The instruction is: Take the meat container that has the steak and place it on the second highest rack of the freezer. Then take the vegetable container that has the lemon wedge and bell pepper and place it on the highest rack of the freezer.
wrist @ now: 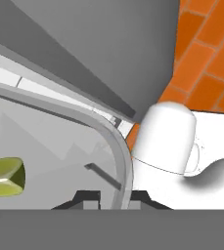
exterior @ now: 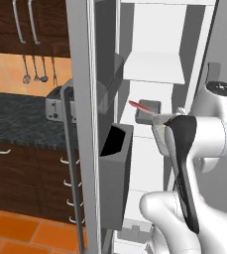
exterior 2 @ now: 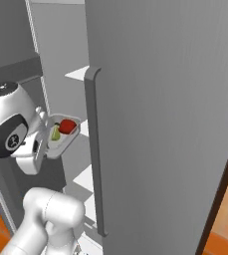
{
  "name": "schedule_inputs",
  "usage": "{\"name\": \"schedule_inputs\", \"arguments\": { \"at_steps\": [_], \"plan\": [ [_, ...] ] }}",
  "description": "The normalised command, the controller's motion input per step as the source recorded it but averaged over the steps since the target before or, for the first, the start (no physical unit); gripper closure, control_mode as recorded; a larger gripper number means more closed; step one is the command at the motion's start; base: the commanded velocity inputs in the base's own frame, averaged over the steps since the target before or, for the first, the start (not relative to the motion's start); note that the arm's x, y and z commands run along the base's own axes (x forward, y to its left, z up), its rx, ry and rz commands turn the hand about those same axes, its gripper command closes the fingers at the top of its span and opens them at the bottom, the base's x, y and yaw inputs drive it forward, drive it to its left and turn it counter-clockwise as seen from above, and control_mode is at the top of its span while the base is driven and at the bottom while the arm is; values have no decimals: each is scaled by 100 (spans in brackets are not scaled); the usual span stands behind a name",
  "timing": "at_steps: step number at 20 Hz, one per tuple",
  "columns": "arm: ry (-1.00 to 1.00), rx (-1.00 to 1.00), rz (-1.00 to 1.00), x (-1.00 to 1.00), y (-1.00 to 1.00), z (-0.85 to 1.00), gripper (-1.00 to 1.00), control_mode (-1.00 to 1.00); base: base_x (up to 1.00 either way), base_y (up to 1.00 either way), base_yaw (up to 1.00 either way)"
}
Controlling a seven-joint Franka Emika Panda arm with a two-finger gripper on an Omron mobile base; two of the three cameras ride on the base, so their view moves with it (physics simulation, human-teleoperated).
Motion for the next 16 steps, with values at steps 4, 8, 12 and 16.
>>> {"name": "schedule_inputs", "arguments": {
  "at_steps": [4, 8, 12, 16],
  "plan": [
    [-13, 0, -7, 0, 7, 80, 100, -100, 0, 0, 0],
    [-1, 0, -4, 6, 1, 81, 100, -100, 0, 0, 0],
    [0, 0, -4, 20, 4, 58, 100, -100, 0, 0, 0],
    [0, 0, -7, 38, 0, 29, 100, -100, 0, 0, 0]
  ]
}}
